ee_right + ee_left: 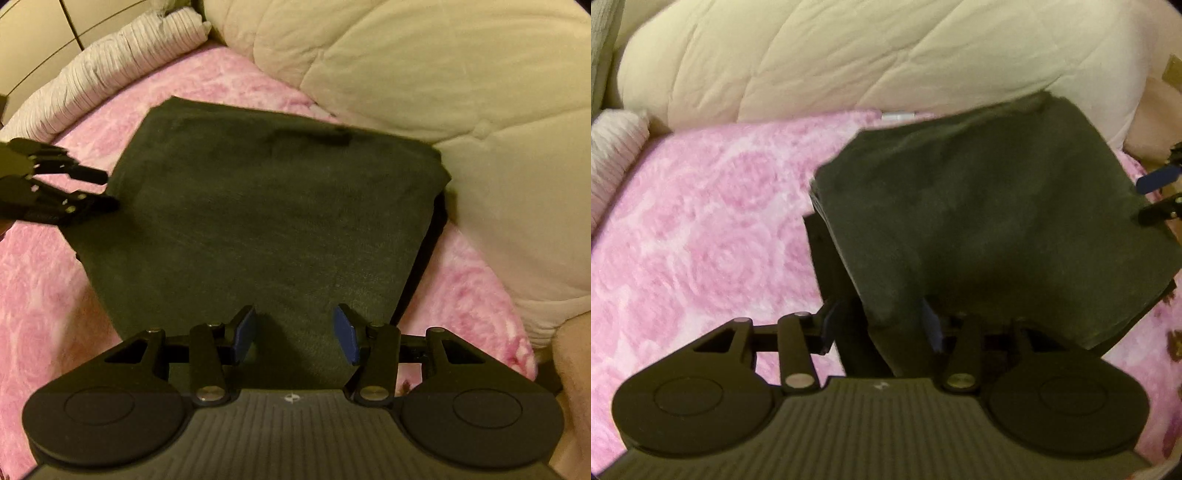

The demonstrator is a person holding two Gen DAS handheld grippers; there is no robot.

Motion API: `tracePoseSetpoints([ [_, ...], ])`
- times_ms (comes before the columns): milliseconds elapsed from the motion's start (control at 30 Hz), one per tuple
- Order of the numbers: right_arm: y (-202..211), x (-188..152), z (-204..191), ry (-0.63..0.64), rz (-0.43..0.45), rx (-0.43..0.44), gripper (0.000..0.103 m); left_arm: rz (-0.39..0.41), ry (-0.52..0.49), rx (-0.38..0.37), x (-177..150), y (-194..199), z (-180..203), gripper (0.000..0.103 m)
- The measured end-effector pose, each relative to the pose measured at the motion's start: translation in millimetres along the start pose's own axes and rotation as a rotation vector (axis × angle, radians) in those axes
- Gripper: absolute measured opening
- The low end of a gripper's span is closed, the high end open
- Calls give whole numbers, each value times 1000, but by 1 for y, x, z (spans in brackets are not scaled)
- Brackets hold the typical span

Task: Fold clothes
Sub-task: 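Lay the jeans flat on the bed and open both grippers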

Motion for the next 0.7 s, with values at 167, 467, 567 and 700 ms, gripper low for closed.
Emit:
tracePoseSetpoints([
  [167,28,-21,-17,16,30,-5,49,40,33,-34,-26,39,-4,38],
  [467,-6,-43,-31,42,-61,-42,48,-36,-39,29,-39,4,14,41],
  [567,-2,-41,-35,38,-74,-59,48,-34,-6,27,-43,11,10,43],
  [700,17,-42,-37,-21,-85,-50,48,-22,128,19,-53,31,0,41],
])
Point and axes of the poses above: each gripper's, at about its wrist camera, not at the fingertips, and y roughly against the way its jaws point, z to its right, x to its top, the point moved 2 cm from there along -y, roughly the way its jaws point, and after that the axes turned 11 degrees about -z, right-handed, at the moved point
